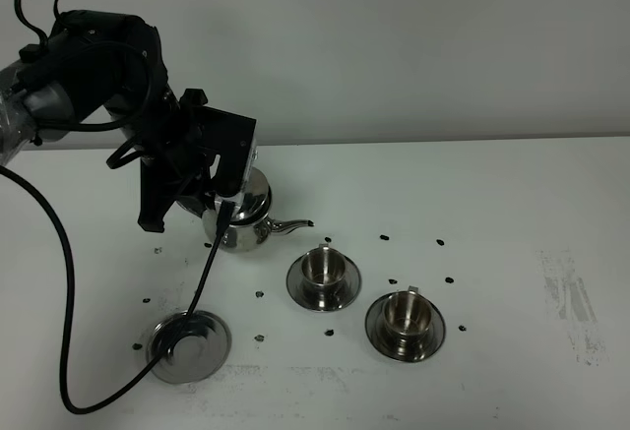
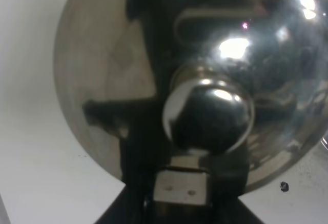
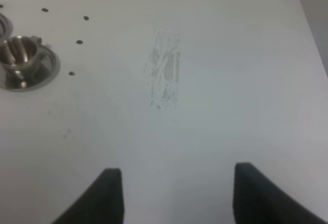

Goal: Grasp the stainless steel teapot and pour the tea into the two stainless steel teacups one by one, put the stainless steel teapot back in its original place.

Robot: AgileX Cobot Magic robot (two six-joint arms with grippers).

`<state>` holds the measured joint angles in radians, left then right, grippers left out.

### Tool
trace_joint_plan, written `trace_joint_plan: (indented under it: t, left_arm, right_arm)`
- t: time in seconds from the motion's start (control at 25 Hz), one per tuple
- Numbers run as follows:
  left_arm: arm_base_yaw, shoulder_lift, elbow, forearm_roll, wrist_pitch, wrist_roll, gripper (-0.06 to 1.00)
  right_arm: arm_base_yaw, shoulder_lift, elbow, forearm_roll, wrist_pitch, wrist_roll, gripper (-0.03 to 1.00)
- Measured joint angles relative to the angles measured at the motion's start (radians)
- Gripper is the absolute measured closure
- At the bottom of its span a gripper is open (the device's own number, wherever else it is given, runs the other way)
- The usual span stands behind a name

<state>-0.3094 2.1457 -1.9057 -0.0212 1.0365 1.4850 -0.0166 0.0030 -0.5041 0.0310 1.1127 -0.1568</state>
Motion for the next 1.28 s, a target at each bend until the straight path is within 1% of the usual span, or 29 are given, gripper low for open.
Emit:
trace_joint_plan:
  t: [0.2, 0.44, 0.64, 0.96, 1.16, 1.28]
  left_arm:
    - [0.000, 0.001, 0.000, 0.012, 0.000, 0.048, 0.68]
    - [-0.001, 0.001, 0.000, 0.046, -0.013, 0.074, 0.68]
    - [-0.020, 0.006, 0.000, 0.048, -0.033, 0.110, 0.68]
    - [-0.036, 0.039, 0.000, 0.051, -0.055, 0.125, 0.68]
    - [-0.036, 0.040, 0.000, 0.103, -0.065, 0.127, 0.68]
    - [-0.037, 0.040, 0.000, 0.120, -0.074, 0.127, 0.68]
  right_arm:
    - [0.000, 0.000, 0.000, 0.000, 0.000, 0.000, 0.48]
    - [0.000, 0.000, 0.000, 0.000, 0.000, 0.000, 0.48]
    - [0.000, 0.000, 0.000, 0.000, 0.000, 0.000, 0.48]
    - [0.000, 0.000, 0.000, 0.000, 0.000, 0.000, 0.48]
    - [0.000, 0.000, 0.000, 0.000, 0.000, 0.000, 0.48]
    - [0.000, 0.000, 0.000, 0.000, 0.000, 0.000, 0.48]
